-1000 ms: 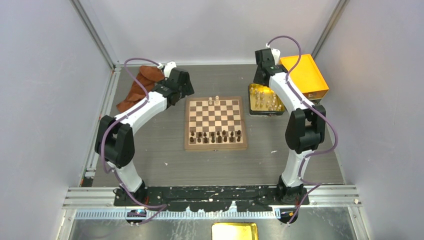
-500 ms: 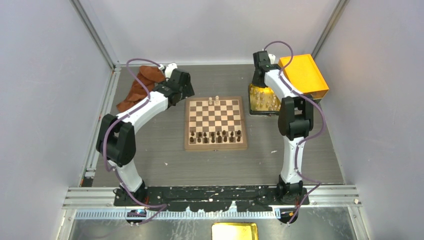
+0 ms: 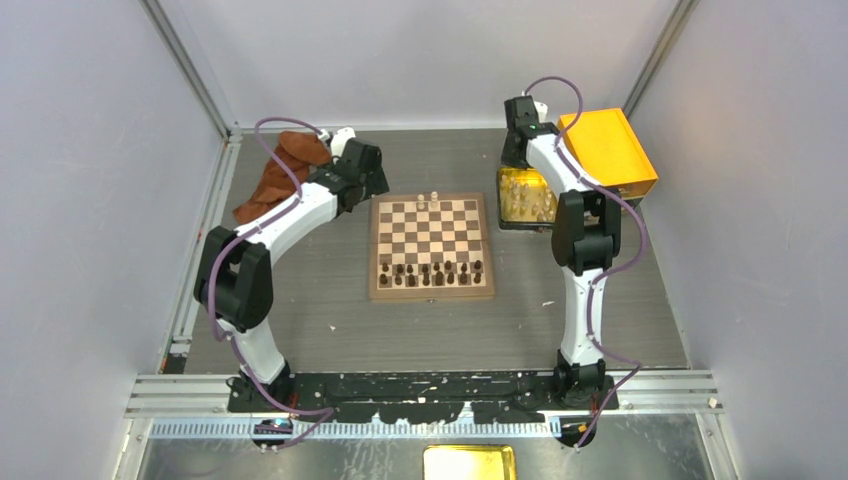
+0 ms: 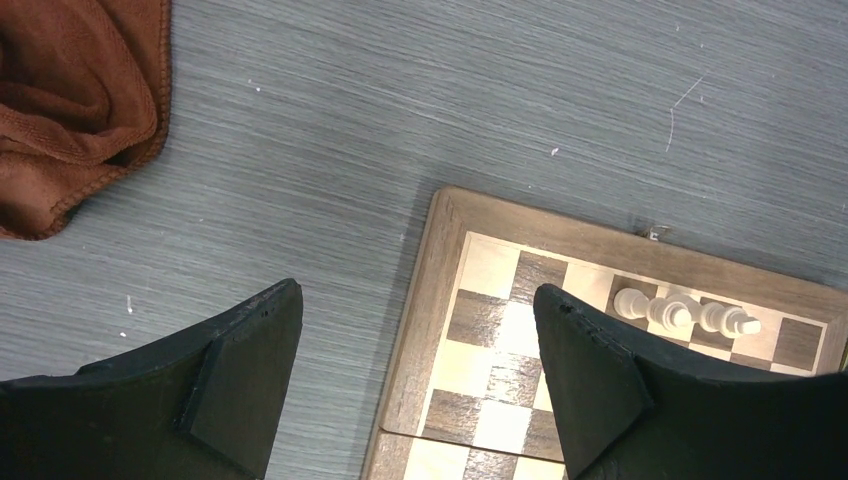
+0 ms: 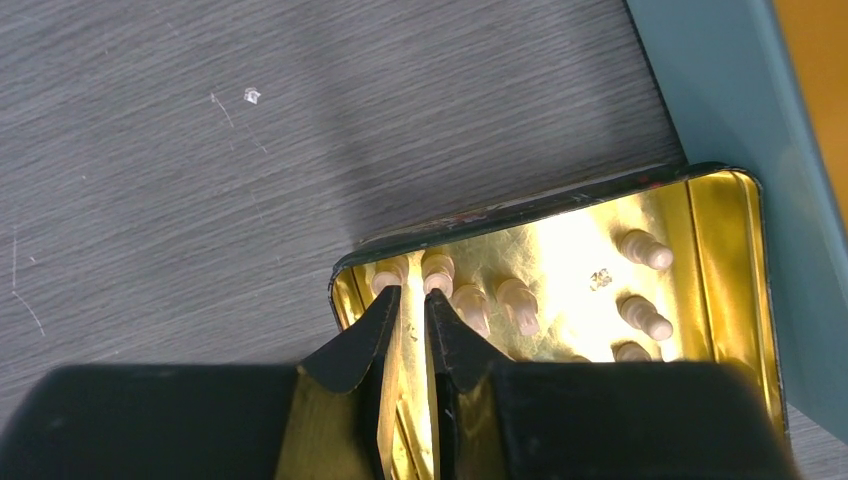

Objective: Set up the chess pieces on the board
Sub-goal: Pick up the chess piece from the storage box.

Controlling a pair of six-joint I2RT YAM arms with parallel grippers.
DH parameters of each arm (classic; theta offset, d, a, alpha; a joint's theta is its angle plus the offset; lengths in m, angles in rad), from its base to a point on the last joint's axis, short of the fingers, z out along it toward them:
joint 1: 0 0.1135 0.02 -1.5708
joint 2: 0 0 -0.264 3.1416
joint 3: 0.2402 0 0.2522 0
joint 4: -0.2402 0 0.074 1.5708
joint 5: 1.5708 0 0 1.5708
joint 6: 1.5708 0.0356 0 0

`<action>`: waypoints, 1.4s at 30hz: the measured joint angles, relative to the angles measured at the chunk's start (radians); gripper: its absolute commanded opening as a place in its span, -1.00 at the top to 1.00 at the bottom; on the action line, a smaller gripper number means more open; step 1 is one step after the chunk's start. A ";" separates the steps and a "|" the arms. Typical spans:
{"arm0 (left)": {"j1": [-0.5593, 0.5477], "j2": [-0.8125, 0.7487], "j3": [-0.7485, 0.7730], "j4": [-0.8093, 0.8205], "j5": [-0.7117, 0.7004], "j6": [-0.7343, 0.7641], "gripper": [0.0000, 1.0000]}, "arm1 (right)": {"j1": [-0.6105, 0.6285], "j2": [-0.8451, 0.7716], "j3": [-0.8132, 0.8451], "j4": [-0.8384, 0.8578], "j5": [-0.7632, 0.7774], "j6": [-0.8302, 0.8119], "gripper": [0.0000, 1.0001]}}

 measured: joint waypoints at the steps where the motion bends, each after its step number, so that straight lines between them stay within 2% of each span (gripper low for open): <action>1: 0.000 0.000 0.000 0.000 -0.002 0.000 -0.73 | -0.001 0.003 0.000 -0.002 -0.001 0.000 0.60; 30: 0.000 0.031 0.000 -0.002 -0.004 -0.001 -0.73 | -0.021 0.017 -0.059 0.015 -0.042 0.000 0.61; 42: 0.000 0.039 0.004 -0.002 -0.004 0.000 -0.72 | -0.024 0.042 -0.059 0.015 -0.056 0.001 0.45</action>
